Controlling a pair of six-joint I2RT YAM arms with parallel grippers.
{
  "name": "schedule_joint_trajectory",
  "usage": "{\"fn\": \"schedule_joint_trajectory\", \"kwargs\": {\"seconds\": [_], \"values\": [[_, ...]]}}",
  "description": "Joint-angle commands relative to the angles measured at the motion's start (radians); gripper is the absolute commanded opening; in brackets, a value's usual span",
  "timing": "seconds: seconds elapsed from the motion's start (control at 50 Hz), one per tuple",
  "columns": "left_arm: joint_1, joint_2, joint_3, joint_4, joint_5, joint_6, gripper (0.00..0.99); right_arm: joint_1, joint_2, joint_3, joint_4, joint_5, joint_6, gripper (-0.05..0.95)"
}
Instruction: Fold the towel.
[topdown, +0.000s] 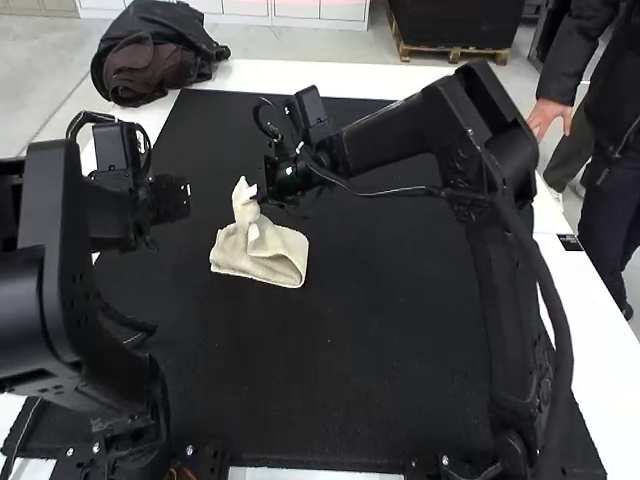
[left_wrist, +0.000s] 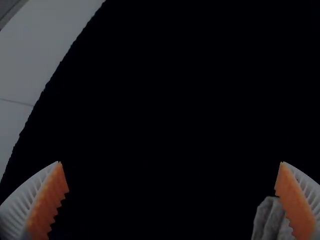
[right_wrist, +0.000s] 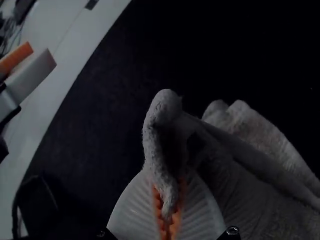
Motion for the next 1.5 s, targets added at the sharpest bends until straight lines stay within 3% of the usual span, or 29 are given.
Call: {"fn": "schedule_joint_trajectory", "kwargs": {"seconds": [0.0,0.1,0.28,0.38,0.48,0.56,0.62,0.68,0.7,0.92,1.28,1.48], "values": [[0.01,-0.015,-0.012,0.011,0.015,0.004,0.969,0.021,0.024,0.058,0.007,0.003,0.01,-0.02],[0.012,-0.015,-0.013,0.012,0.015,0.003,0.969,0.025,0.049,0.088,0.007,0.001,0.015,0.0],[0.01,-0.013,-0.015,0.014,0.015,0.004,0.969,0.047,0.062,0.143,0.001,0.001,0.016,0.51],[0.01,-0.013,-0.015,0.015,0.015,0.003,0.969,0.045,0.056,0.166,0.001,-0.002,0.016,0.69],[0.007,-0.015,-0.017,0.019,0.014,0.003,0.969,0.036,0.036,0.186,-0.007,0.003,0.01,0.77],[0.007,-0.015,-0.017,0.019,0.014,0.003,0.969,0.016,0.009,0.186,-0.007,0.015,0.009,0.75],[0.007,-0.015,-0.015,0.019,0.014,0.003,0.969,-0.002,-0.014,0.177,-0.012,0.012,0.002,0.49],[0.006,-0.015,-0.015,0.019,0.014,0.003,0.969,-0.025,-0.05,0.151,-0.022,0.006,-0.007,0.03],[0.007,-0.015,-0.015,0.019,0.014,0.003,0.969,-0.033,-0.06,0.142,-0.022,0.01,-0.008,-0.03],[0.01,-0.015,-0.015,0.017,0.014,0.003,0.969,-0.054,-0.112,-0.016,-0.002,-0.028,-0.005,-0.02],[0.01,-0.015,-0.018,0.031,0.015,0.003,0.969,-0.04,-0.089,-0.222,0.271,-0.065,0.062,-0.02],[0.01,-0.015,-0.015,0.04,0.017,0.003,0.969,-0.027,-0.034,-0.242,0.335,-0.071,0.068,-0.02]]}}
